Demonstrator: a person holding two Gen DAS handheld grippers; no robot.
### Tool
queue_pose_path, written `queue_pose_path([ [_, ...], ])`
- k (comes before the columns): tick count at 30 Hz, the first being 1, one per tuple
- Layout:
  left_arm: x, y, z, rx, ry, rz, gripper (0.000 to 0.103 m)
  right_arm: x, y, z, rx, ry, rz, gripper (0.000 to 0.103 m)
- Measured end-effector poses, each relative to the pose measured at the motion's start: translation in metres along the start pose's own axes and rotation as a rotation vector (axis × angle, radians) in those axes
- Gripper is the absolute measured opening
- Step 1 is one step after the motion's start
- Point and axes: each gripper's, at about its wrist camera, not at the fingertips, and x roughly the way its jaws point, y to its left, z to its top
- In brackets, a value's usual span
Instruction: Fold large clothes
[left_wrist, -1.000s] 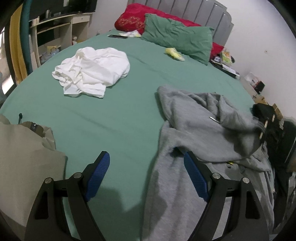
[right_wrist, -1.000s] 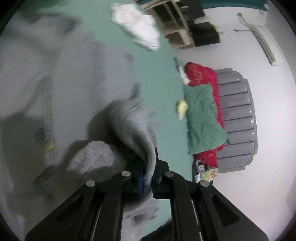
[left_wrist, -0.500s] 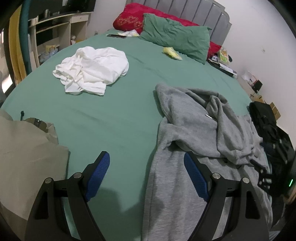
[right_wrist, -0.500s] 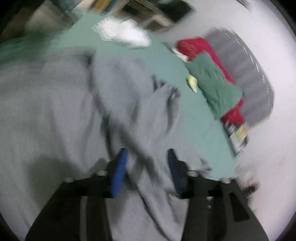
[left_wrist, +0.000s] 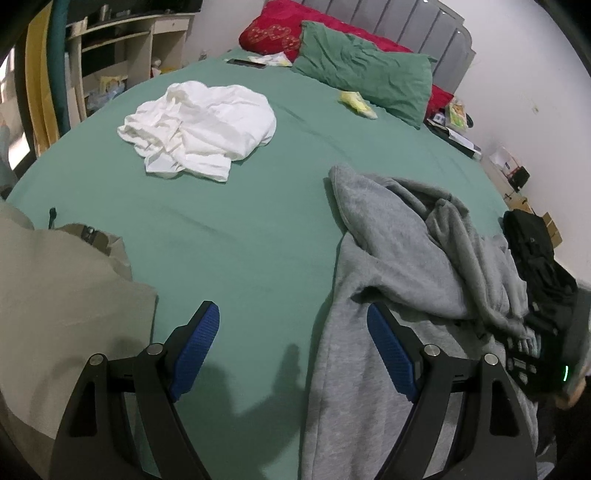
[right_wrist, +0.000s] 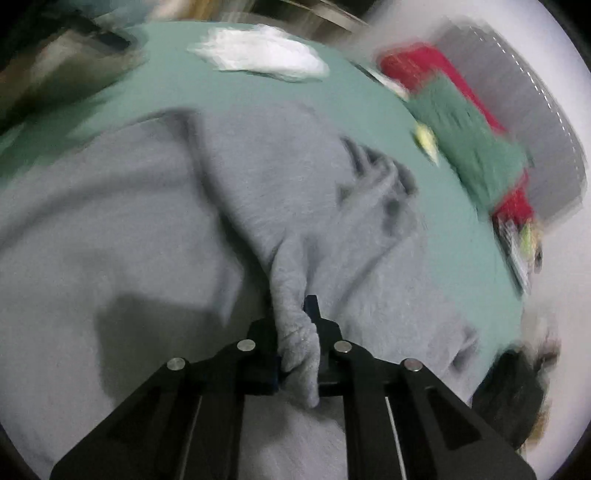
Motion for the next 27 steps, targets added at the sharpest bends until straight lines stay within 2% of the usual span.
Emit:
queue_pose_path([
  [1, 0.0, 0.001, -0.001, -0.002, 0.006, -0.006, 0.085, 0.0, 0.011, -0.014, -0.072, 0.054, -0.006, 0.01],
  [3, 0.0, 0.0, -0.003, 0.002, 0.014, -0.015, 0.085, 0.007, 0.016, -0.033, -0.077, 0.127, 0.015, 0.011],
  [5, 0.0, -0.002, -0.006, 0.013, 0.019, -0.018, 0.085, 0.003, 0.01, -0.047, 0.006, 0.126, 0.048, 0.012],
  [8, -0.001, -0.004, -0.009, 0.029, 0.026, -0.019, 0.085, -0.016, -0.015, -0.042, 0.237, 0.045, 0.122, 0.019],
  [9, -0.002, -0.004, -0.009, 0.029, 0.025, -0.019, 0.085, -0.014, -0.025, -0.034, 0.277, 0.02, 0.143, 0.03],
  [11, -0.002, -0.001, -0.009, 0.021, 0.023, -0.018, 0.085, -0.022, -0.042, -0.022, 0.36, -0.058, 0.164, 0.06],
  [12, -0.002, -0.001, -0.009, 0.018, 0.024, -0.018, 0.085, -0.021, -0.055, -0.013, 0.404, -0.083, 0.137, 0.062],
  [13, 0.0, 0.0, -0.009, 0.016, 0.026, -0.016, 0.085, -0.018, -0.067, -0.007, 0.46, -0.093, 0.107, 0.063],
  [16, 0.004, 0.002, -0.01, 0.017, 0.037, -0.014, 0.085, -0.018, -0.081, -0.004, 0.667, -0.146, 0.086, 0.063],
  [17, 0.006, 0.002, -0.01, 0.016, 0.041, -0.013, 0.085, -0.006, -0.1, -0.002, 0.737, -0.153, 0.066, 0.063],
  [18, 0.007, 0.003, -0.01, 0.015, 0.042, -0.012, 0.085, 0.014, -0.121, 0.001, 0.784, -0.13, 0.059, 0.063],
  [20, 0.01, 0.005, -0.01, 0.012, 0.047, -0.01, 0.085, 0.059, -0.133, -0.003, 0.894, -0.023, 0.126, 0.063],
  [23, 0.015, 0.007, -0.009, 0.011, 0.059, -0.012, 0.085, 0.113, -0.134, -0.006, 0.968, 0.057, 0.185, 0.063],
  [27, 0.018, 0.011, -0.005, -0.003, 0.063, -0.012, 0.085, 0.141, -0.145, 0.017, 0.916, 0.029, 0.085, 0.067],
])
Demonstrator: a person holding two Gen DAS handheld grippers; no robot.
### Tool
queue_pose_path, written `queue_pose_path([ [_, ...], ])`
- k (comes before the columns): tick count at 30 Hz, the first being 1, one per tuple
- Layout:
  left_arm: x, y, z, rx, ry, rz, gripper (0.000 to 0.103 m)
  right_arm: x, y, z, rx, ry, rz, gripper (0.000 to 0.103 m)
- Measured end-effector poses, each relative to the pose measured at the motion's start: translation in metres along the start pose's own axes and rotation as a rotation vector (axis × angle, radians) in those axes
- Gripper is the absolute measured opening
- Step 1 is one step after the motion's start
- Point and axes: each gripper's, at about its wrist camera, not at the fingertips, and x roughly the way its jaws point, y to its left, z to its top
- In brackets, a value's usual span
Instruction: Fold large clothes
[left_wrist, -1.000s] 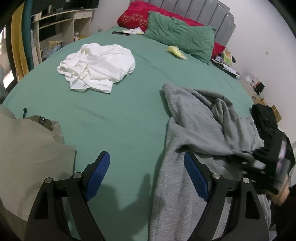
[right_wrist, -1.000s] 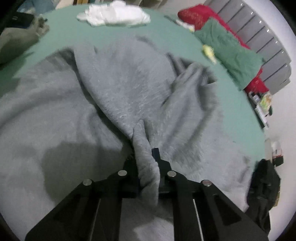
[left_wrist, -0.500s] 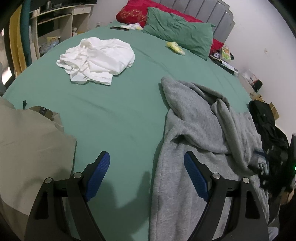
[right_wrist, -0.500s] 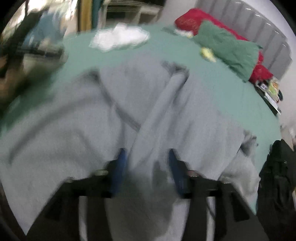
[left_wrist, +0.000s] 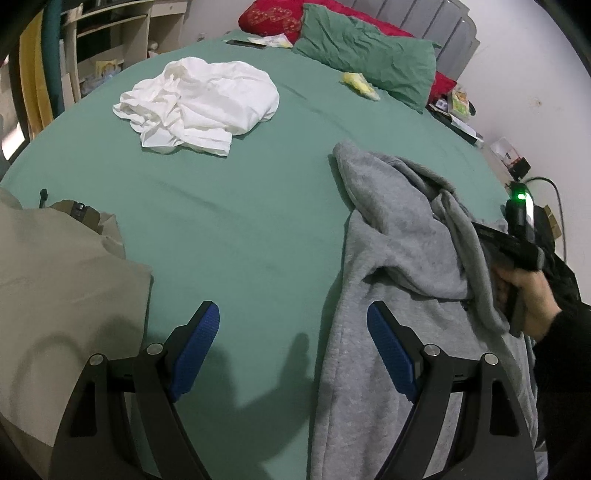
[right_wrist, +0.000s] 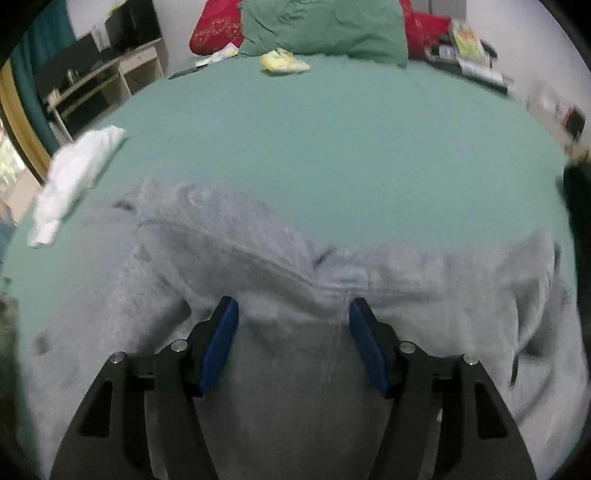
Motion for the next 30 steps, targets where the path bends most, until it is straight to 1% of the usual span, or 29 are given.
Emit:
queue_pose_path([
  [1, 0.0, 0.001, 0.001, -0.003, -0.001, -0.002, 0.085, 0.005, 0.006, 0.003, -0.039, -0.027, -0.028, 0.071],
  [2, 0.001, 0.001, 0.001, -0.007, 0.0, -0.003, 0.085, 0.008, 0.009, 0.001, -0.055, -0.034, -0.039, 0.072],
  [5, 0.001, -0.001, 0.001, -0.01, 0.0, -0.027, 0.085, 0.002, 0.008, -0.004, -0.035, -0.047, -0.014, 0.072],
  [7, 0.001, -0.006, -0.001, 0.009, -0.011, -0.02, 0.085, -0.005, -0.002, -0.004, -0.029, -0.066, -0.009, 0.072],
  [10, -0.001, -0.014, -0.006, 0.027, -0.028, -0.021, 0.085, -0.034, -0.023, -0.003, -0.027, -0.134, -0.016, 0.072],
  [11, -0.002, -0.017, -0.007, 0.032, -0.033, -0.023, 0.085, -0.048, -0.029, -0.009, -0.027, -0.146, -0.017, 0.072],
  [14, -0.006, -0.027, -0.016, 0.051, -0.047, -0.037, 0.085, -0.085, -0.042, -0.027, -0.034, -0.16, -0.026, 0.072],
  [16, -0.01, -0.035, -0.021, 0.054, -0.061, -0.068, 0.085, -0.109, -0.048, -0.041, -0.037, -0.161, -0.021, 0.072],
  [20, -0.025, -0.052, -0.04, 0.085, -0.081, -0.088, 0.085, -0.172, -0.069, -0.094, -0.042, -0.158, -0.053, 0.072],
  [24, -0.039, -0.061, -0.071, 0.081, -0.064, -0.112, 0.085, -0.212, -0.095, -0.15, -0.019, -0.125, -0.086, 0.072],
  [26, -0.044, -0.061, -0.09, 0.083, -0.058, -0.106, 0.085, -0.229, -0.11, -0.184, 0.008, -0.1, -0.128, 0.072],
  [28, -0.05, -0.06, -0.114, 0.087, -0.045, -0.074, 0.085, -0.244, -0.13, -0.219, 0.068, -0.081, -0.142, 0.072],
  [30, -0.056, -0.056, -0.133, 0.068, -0.031, -0.059, 0.085, -0.256, -0.151, -0.25, 0.17, -0.066, -0.151, 0.072],
])
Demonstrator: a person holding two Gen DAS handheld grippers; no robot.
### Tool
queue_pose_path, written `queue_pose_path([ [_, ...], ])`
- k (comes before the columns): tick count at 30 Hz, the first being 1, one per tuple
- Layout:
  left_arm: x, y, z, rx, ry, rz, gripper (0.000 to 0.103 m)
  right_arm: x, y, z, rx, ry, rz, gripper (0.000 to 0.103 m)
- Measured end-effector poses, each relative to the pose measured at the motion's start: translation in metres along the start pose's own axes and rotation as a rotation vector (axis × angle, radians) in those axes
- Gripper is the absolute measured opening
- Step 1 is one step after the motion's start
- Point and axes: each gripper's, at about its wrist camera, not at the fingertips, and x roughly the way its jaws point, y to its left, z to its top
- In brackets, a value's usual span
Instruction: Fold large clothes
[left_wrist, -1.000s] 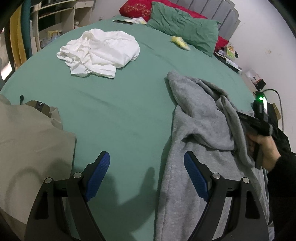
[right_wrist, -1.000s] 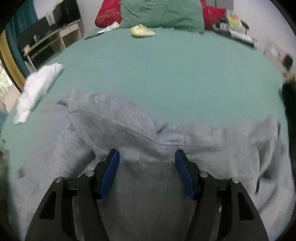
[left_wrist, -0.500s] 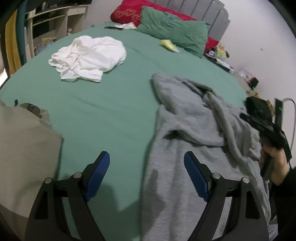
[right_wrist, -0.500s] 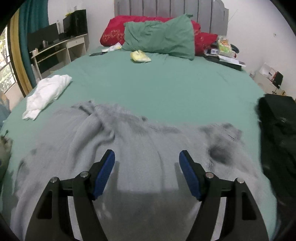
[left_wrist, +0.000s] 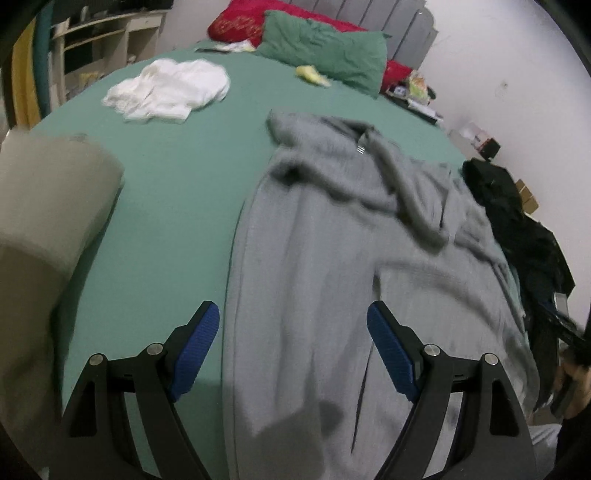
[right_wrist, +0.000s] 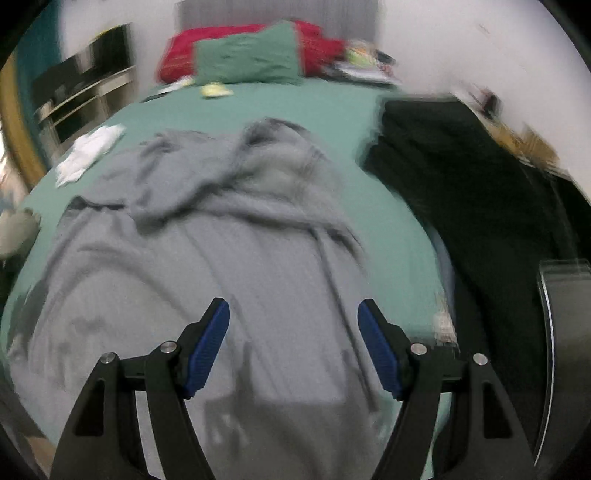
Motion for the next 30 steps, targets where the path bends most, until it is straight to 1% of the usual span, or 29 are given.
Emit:
queue_pose_path([
  [2, -0.007, 0.003, -0.019, -0.012, 0.0, 0.02, 0.085, -0.009, -0.026, -0.027, 0.123, 0.005, 0.008, 0.072],
  [4, -0.017, 0.008, -0.04, -0.032, -0.01, 0.065, 0.085, -0.014, -0.043, -0.051, 0.22, 0.015, 0.015, 0.072],
  [8, -0.029, 0.019, -0.074, -0.107, -0.003, 0.11, 0.085, -0.014, -0.055, -0.094, 0.379, 0.036, 0.089, 0.072],
  [10, -0.034, 0.021, -0.091, -0.134, 0.013, 0.122, 0.085, -0.013, -0.052, -0.109, 0.416, 0.033, 0.131, 0.072],
  [12, -0.037, 0.019, -0.107, -0.128, 0.035, 0.135, 0.085, -0.012, -0.044, -0.125, 0.452, 0.011, 0.172, 0.072],
  [13, -0.038, 0.017, -0.115, -0.117, 0.045, 0.14, 0.085, -0.013, -0.041, -0.131, 0.455, 0.003, 0.18, 0.072],
  [15, -0.039, 0.011, -0.125, -0.096, 0.054, 0.147, 0.085, -0.015, -0.03, -0.138, 0.413, -0.021, 0.173, 0.071],
  [16, -0.038, 0.007, -0.13, -0.081, 0.06, 0.147, 0.085, -0.015, -0.022, -0.137, 0.373, -0.028, 0.165, 0.062],
  [17, -0.035, 0.006, -0.132, -0.07, 0.075, 0.15, 0.085, -0.014, -0.02, -0.139, 0.352, -0.025, 0.171, 0.047],
  [18, -0.033, 0.005, -0.136, -0.068, 0.091, 0.147, 0.085, -0.012, -0.015, -0.139, 0.343, -0.02, 0.186, 0.044],
  [19, -0.03, 0.005, -0.139, -0.068, 0.1, 0.143, 0.085, -0.011, -0.013, -0.141, 0.344, -0.021, 0.193, 0.033],
  [20, -0.031, 0.003, -0.14, -0.05, 0.089, 0.155, 0.085, -0.009, -0.012, -0.143, 0.344, -0.021, 0.223, 0.025],
  [21, -0.03, 0.001, -0.141, -0.034, 0.09, 0.169, 0.085, -0.005, -0.012, -0.146, 0.347, -0.004, 0.241, 0.025],
  [24, -0.029, -0.003, -0.144, -0.005, 0.079, 0.194, 0.085, -0.003, -0.013, -0.151, 0.358, -0.016, 0.265, 0.022],
  [26, -0.03, -0.005, -0.145, 0.006, 0.073, 0.206, 0.085, -0.004, -0.018, -0.153, 0.384, -0.014, 0.298, 0.017],
  [27, -0.031, -0.006, -0.146, 0.009, 0.073, 0.207, 0.083, -0.005, -0.018, -0.155, 0.388, -0.015, 0.31, 0.016],
  [28, -0.031, -0.008, -0.147, 0.014, 0.077, 0.185, 0.068, -0.007, -0.018, -0.157, 0.388, -0.017, 0.32, 0.015],
  [29, -0.034, -0.012, -0.148, 0.031, 0.075, 0.162, 0.05, -0.01, -0.018, -0.157, 0.387, -0.025, 0.327, 0.014],
  [30, -0.037, -0.016, -0.149, 0.053, 0.072, 0.152, 0.038, -0.015, -0.019, -0.157, 0.386, -0.036, 0.333, 0.014],
])
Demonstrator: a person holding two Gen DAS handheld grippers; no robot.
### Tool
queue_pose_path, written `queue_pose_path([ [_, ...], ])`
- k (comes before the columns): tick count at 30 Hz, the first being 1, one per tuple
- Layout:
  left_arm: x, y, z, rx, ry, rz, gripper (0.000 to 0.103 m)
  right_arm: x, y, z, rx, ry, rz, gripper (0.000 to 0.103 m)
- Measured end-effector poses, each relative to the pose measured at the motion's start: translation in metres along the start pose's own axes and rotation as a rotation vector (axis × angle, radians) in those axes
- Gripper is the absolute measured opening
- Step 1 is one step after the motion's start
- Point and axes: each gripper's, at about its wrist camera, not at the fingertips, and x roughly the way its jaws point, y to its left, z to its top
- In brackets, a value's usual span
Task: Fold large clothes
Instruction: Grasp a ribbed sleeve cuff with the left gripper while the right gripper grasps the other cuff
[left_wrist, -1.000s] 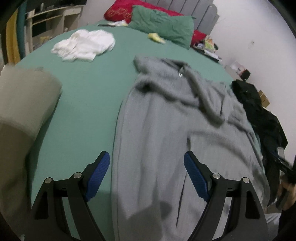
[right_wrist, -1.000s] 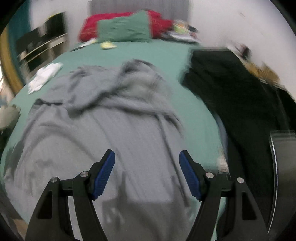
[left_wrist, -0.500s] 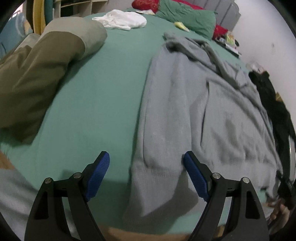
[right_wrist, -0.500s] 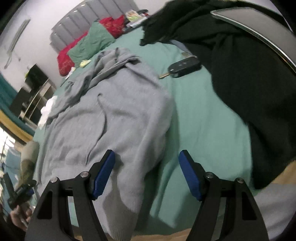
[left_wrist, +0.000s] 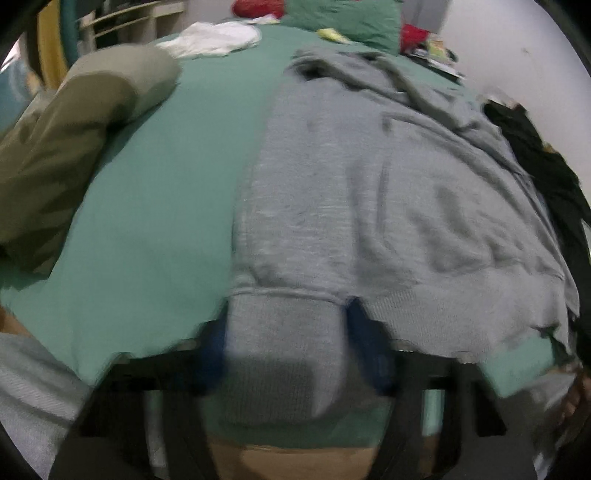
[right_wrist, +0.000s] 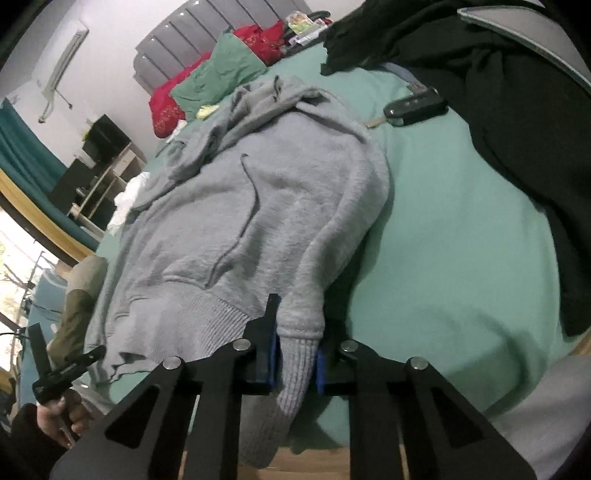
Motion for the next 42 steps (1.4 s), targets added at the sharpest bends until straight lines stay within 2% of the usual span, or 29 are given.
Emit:
queue_pose_path([
  [1, -0.004, -0.008, -0.002, 0.033, -0.004, -0.028, 0.022, -0.007, 0.001, 0.001, -0.001, -0.017, 0.01, 0.013],
  [3, -0.014, -0.019, -0.006, 0.077, -0.04, 0.002, 0.02, -0.02, 0.003, 0.002, -0.007, -0.049, 0.03, 0.012],
  [5, -0.026, -0.021, -0.005, 0.077, -0.071, -0.008, 0.019, -0.033, 0.004, 0.003, -0.006, -0.072, 0.074, 0.012],
  [7, -0.041, -0.016, -0.001, 0.049, -0.107, -0.036, 0.018, -0.044, 0.005, 0.002, 0.009, -0.095, 0.117, 0.012],
  [13, -0.084, -0.006, 0.001, 0.007, -0.163, -0.085, 0.018, -0.07, 0.008, -0.001, 0.025, -0.126, 0.174, 0.011],
  [18, -0.114, -0.001, -0.001, 0.004, -0.183, -0.122, 0.018, -0.089, 0.019, -0.005, -0.005, -0.137, 0.208, 0.011],
  [23, -0.14, 0.008, -0.006, 0.0, -0.163, -0.157, 0.018, -0.116, 0.017, -0.013, 0.001, -0.16, 0.244, 0.011],
  [30, -0.194, 0.011, -0.025, 0.032, -0.182, -0.174, 0.018, -0.167, 0.034, -0.025, -0.09, -0.187, 0.249, 0.011],
  [34, -0.219, 0.016, -0.035, 0.014, -0.179, -0.182, 0.018, -0.192, 0.045, -0.03, -0.12, -0.209, 0.25, 0.011],
  [39, -0.257, 0.015, -0.037, 0.027, -0.209, -0.185, 0.018, -0.225, 0.062, -0.031, -0.181, -0.249, 0.235, 0.011],
  [42, -0.276, 0.018, -0.037, -0.01, -0.196, -0.197, 0.018, -0.246, 0.066, -0.031, -0.198, -0.289, 0.244, 0.011],
])
